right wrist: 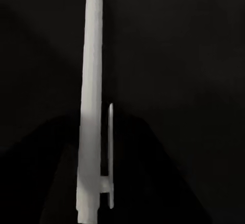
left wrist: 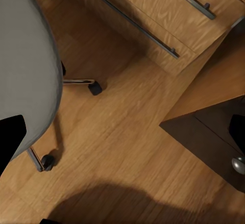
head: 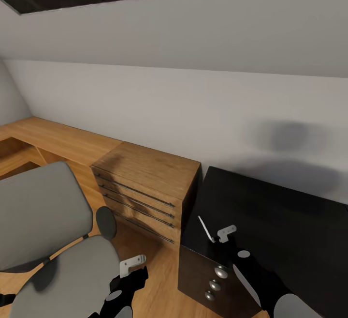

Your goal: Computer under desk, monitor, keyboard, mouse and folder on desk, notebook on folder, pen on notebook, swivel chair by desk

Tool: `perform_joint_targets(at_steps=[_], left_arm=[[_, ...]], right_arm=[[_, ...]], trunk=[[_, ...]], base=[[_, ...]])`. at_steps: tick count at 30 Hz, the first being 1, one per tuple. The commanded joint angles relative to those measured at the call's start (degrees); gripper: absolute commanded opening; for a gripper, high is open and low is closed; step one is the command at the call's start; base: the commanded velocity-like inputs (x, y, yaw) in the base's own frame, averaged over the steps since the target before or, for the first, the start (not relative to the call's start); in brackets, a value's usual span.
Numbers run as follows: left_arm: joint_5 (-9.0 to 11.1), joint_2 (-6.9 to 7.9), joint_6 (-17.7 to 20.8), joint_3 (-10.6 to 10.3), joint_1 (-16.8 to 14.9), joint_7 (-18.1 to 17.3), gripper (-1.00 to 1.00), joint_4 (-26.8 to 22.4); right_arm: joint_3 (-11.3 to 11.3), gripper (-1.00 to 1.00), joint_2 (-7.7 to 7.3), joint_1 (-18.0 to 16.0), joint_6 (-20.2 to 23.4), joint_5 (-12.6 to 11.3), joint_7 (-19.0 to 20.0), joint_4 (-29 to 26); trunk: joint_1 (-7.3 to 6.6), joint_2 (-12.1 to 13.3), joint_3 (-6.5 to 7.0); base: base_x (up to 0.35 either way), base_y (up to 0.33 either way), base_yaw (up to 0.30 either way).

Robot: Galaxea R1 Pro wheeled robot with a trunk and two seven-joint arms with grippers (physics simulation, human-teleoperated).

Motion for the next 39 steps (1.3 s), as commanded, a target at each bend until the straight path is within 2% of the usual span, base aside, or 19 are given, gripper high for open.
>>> perform_joint_targets(at_steps=[1, 28, 39], left_arm=[[0.10, 0.03, 0.27, -0.14, -0.07, 0.37, 1.00, -0.11], [0.15, -0.06, 0.27, -0.15, -0.07, 0.38, 1.00, -0.08], [0.10, -0.01, 0.27, -0.15, -0.07, 0.39, 1.00, -0.09]], right_arm=[[0.28, -1.00, -0.10, -0.02, 0.58, -0.23, 0.08, 2.97], [0.28, -1.00, -0.10, -0.02, 1.02, -0.25, 0.59, 2.93], [0.28, -1.00, -0.10, -0.02, 2.19, -0.25, 2.43, 2.83]], trunk=[[0.01, -0.05, -0.08], [0.01, -0.05, -0.08], [0.01, -0.05, -0.08]], base=[[0.000, 0.000, 0.000], [0.000, 0.000, 0.000], [0.000, 0.000, 0.000]])
